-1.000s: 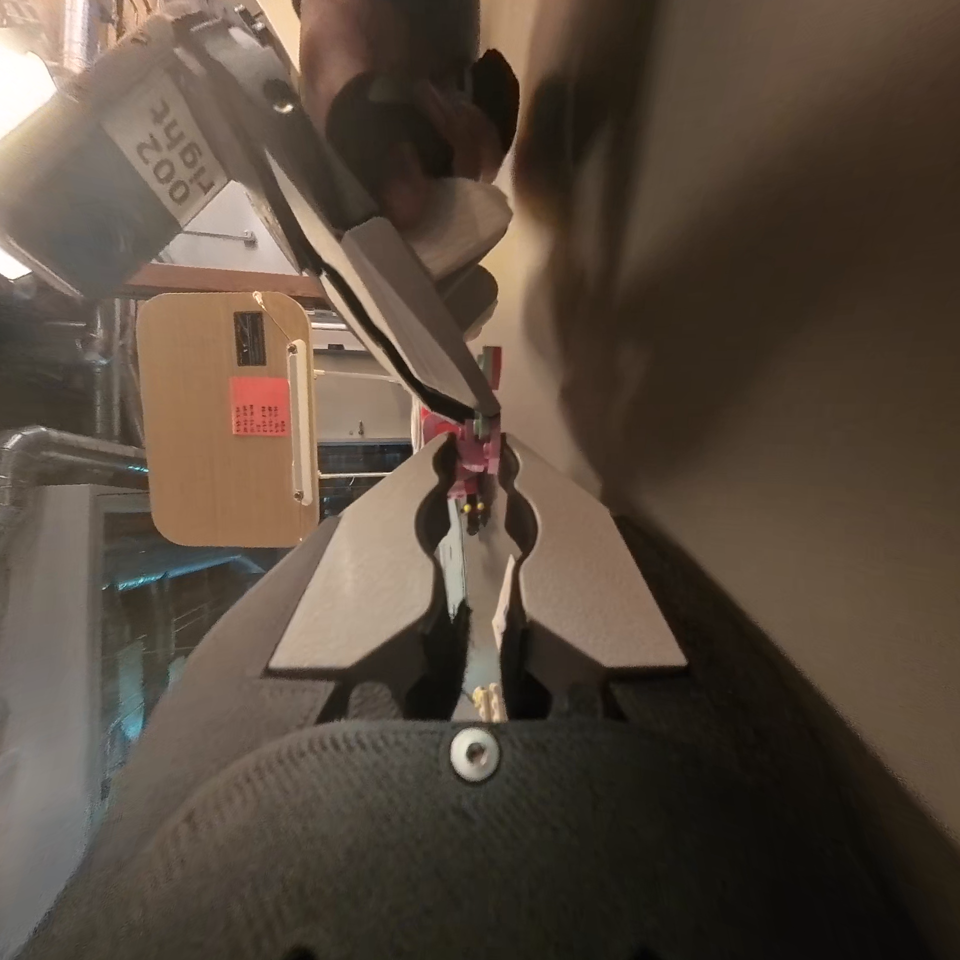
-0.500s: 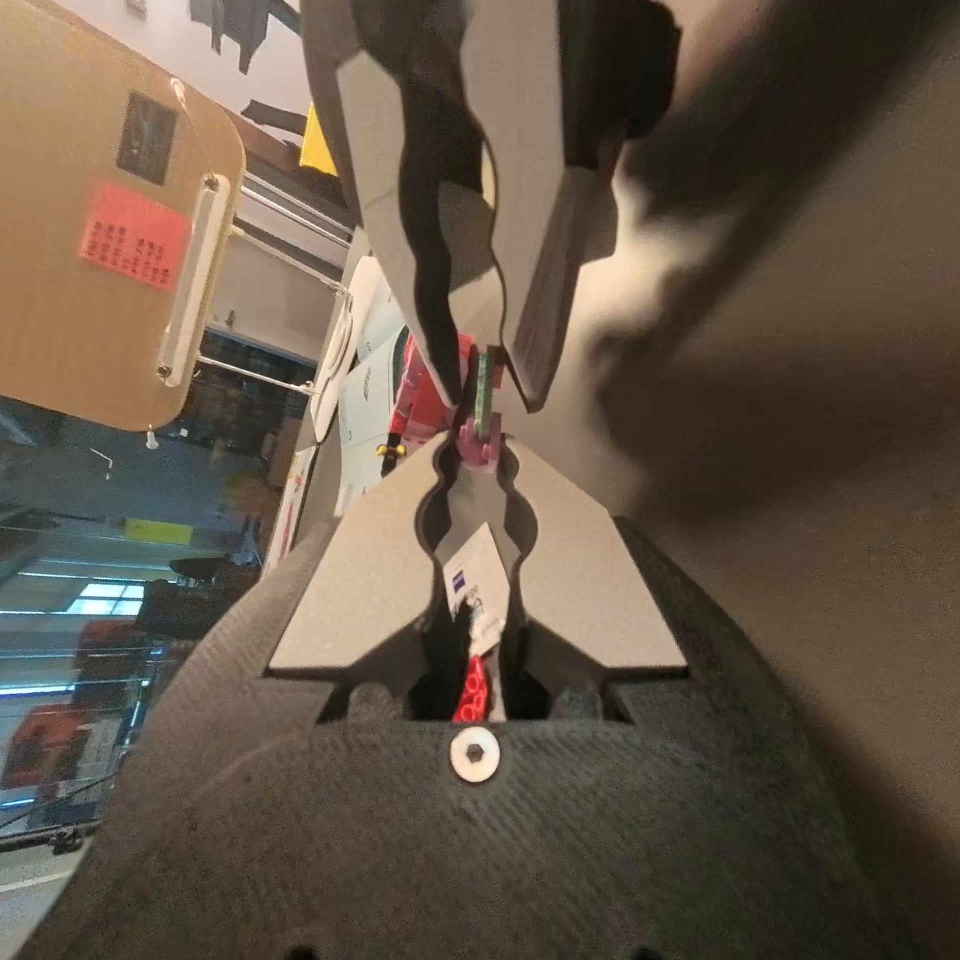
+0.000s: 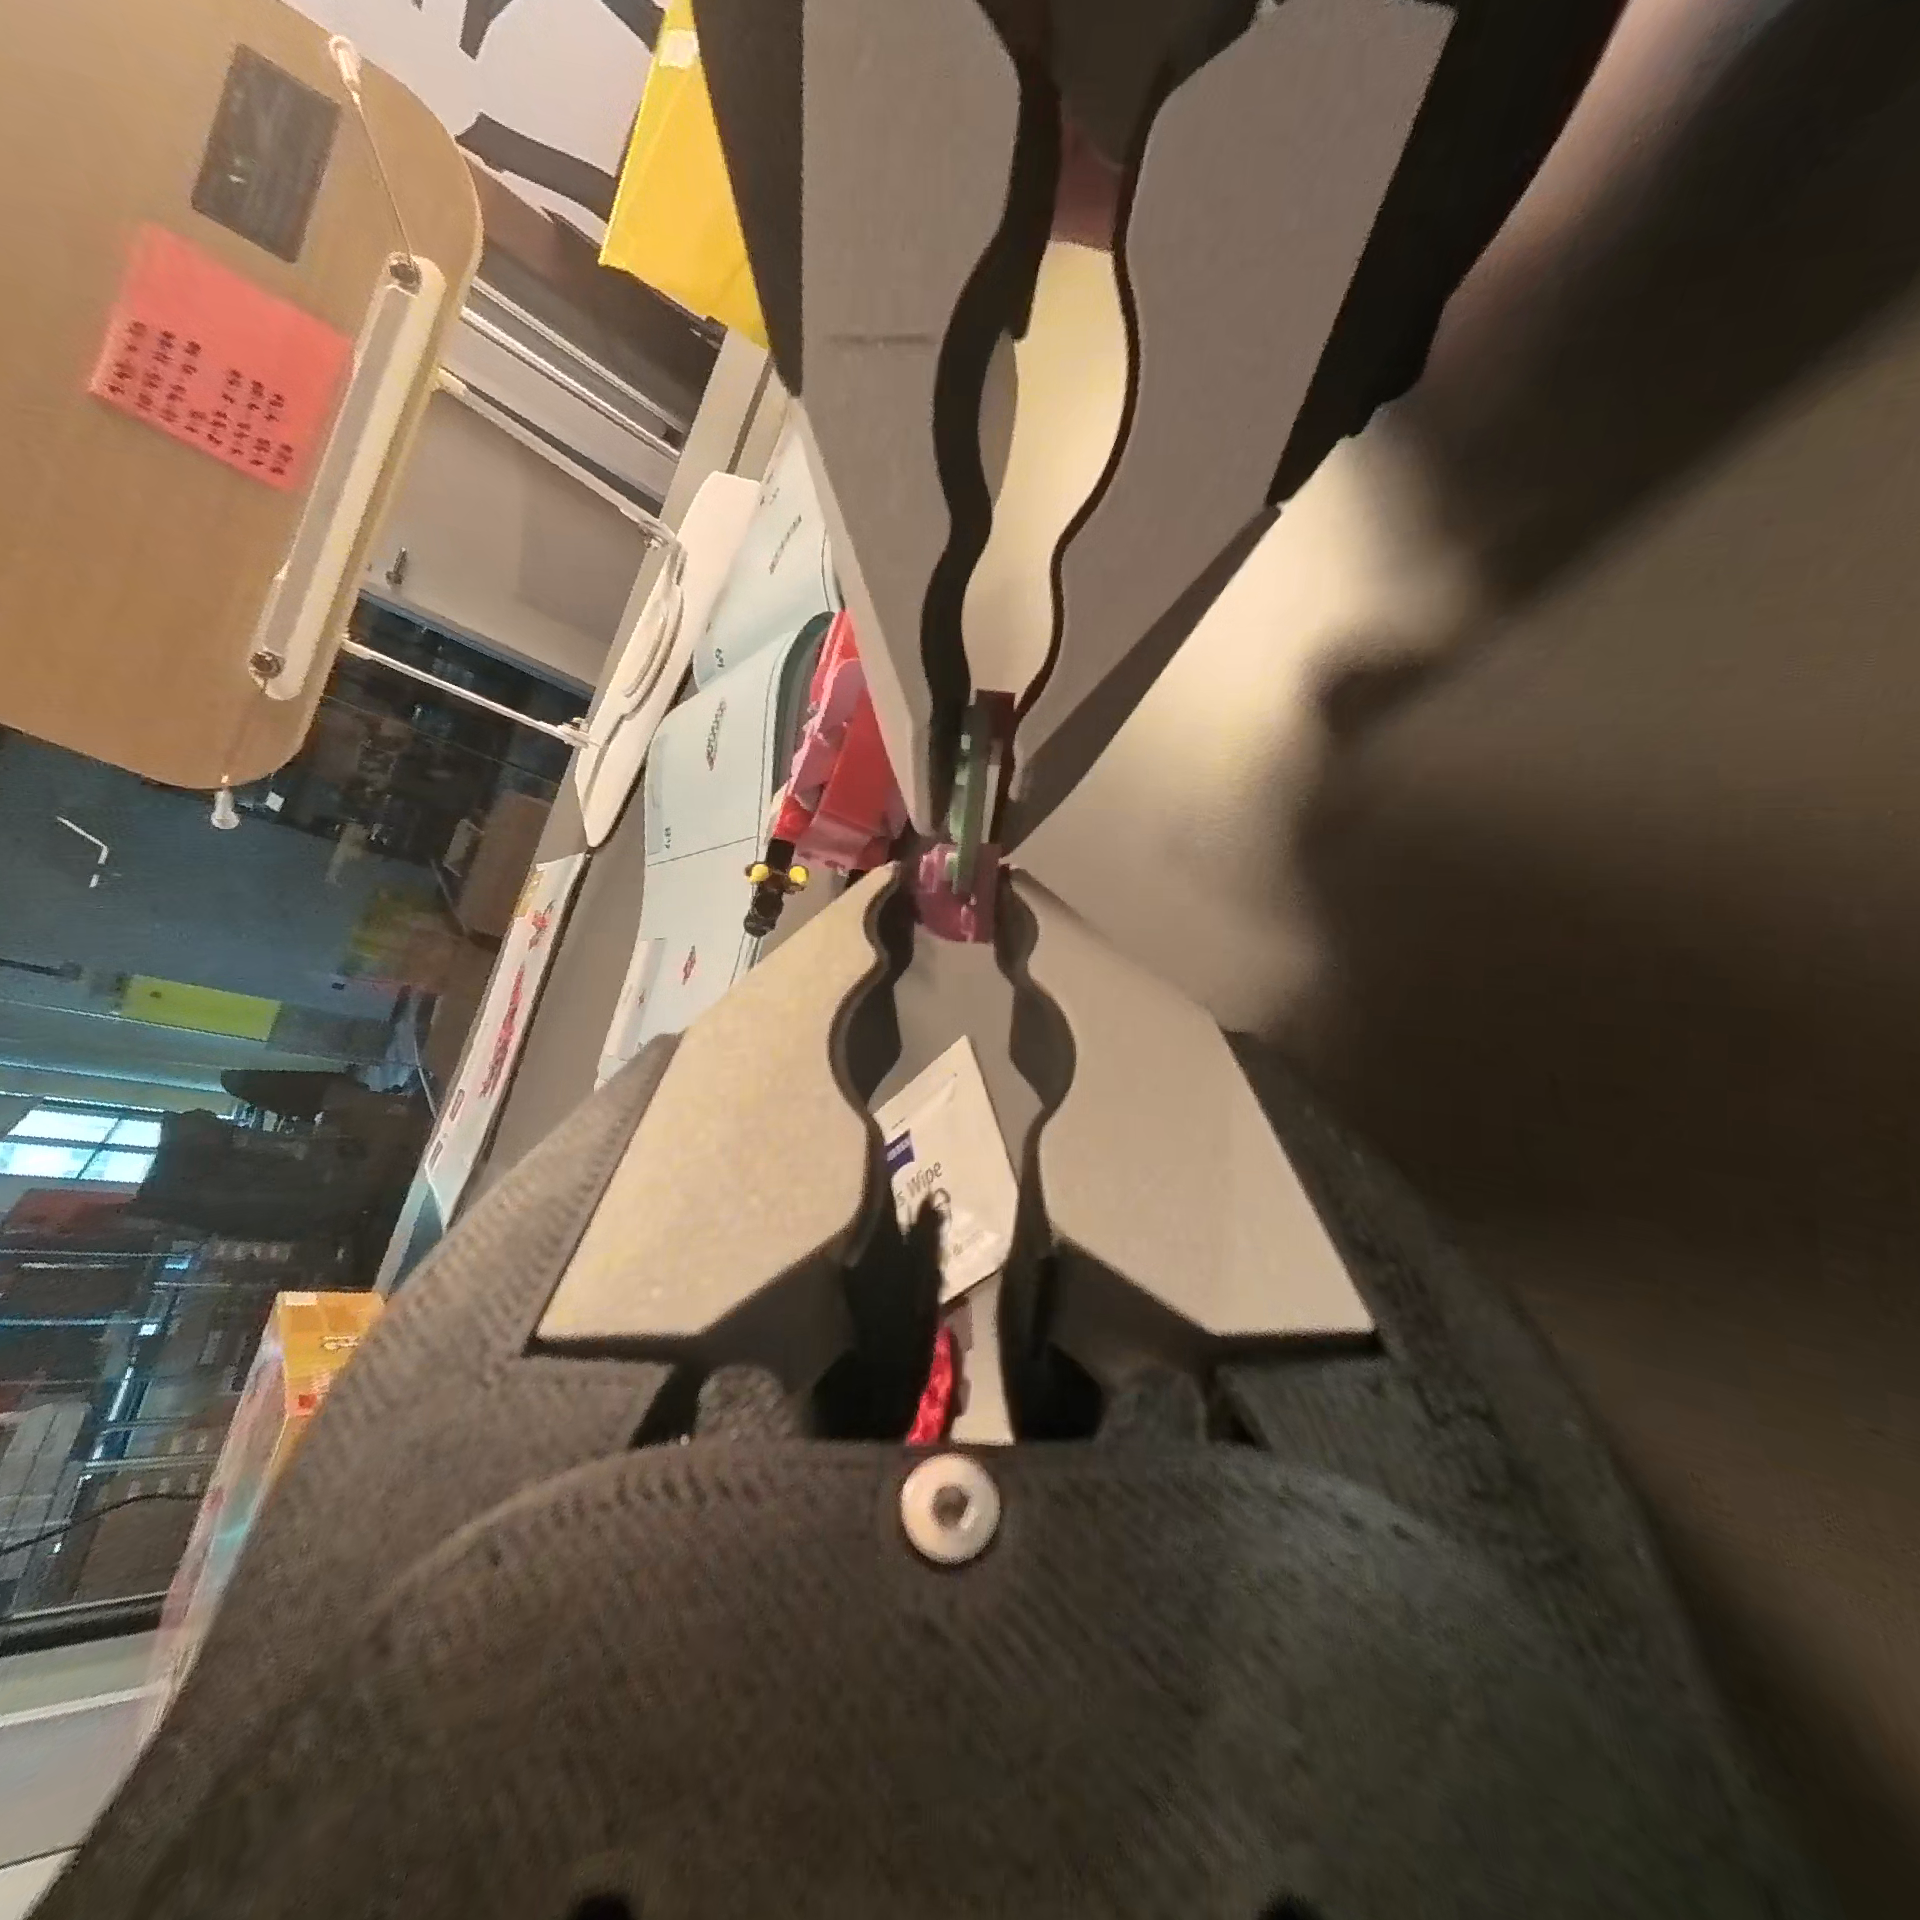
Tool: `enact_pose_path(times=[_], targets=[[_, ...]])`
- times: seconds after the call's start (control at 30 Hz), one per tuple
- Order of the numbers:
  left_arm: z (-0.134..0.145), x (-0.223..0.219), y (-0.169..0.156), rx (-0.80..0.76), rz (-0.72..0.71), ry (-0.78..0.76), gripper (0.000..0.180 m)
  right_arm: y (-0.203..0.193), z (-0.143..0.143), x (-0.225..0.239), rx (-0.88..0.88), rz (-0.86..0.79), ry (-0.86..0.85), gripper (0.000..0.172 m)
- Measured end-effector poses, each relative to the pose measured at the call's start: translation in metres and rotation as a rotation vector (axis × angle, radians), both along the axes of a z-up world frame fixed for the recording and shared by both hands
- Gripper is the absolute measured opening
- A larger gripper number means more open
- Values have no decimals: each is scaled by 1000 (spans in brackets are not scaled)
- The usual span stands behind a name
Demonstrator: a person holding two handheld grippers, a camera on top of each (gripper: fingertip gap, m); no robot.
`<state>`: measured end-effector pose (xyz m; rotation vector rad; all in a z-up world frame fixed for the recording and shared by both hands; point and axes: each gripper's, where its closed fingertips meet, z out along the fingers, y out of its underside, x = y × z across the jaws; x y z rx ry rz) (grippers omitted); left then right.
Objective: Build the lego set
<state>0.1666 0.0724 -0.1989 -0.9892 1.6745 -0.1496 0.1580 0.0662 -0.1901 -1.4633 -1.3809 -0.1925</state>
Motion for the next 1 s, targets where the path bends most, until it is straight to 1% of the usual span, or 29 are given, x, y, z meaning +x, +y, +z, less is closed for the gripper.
enact_pose_path(times=[0.13,0.3,0.47,0.6,0.67,0.73,0.83,1.0], targets=[[0,-2,-2,-14,-16,10,13,-2,0,-1,-21,16,19,6],[-6,-2,-4,-86,-59,33,13,-4,-5,-3,62,44,-90,5],[-3,-1,-3,-11,-71,19,14,-4,-2,-3,152,63,-141,5],[0,-2,-4,-35,-73,4,14,-5,1,-5,203,84,-161,6],[-2,-3,-5,-67,-77,15,13,-6,0,-6,193,94,-139,6],[-5,-3,-6,-76,-83,30,13,-7,-1,-7,147,105,-94,8],[-6,-3,-9,-144,-99,26,13,-8,1,-7,111,113,-34,14],[-7,-3,-13,-210,-129,25,13,-11,1,-9,91,143,-10,12]])
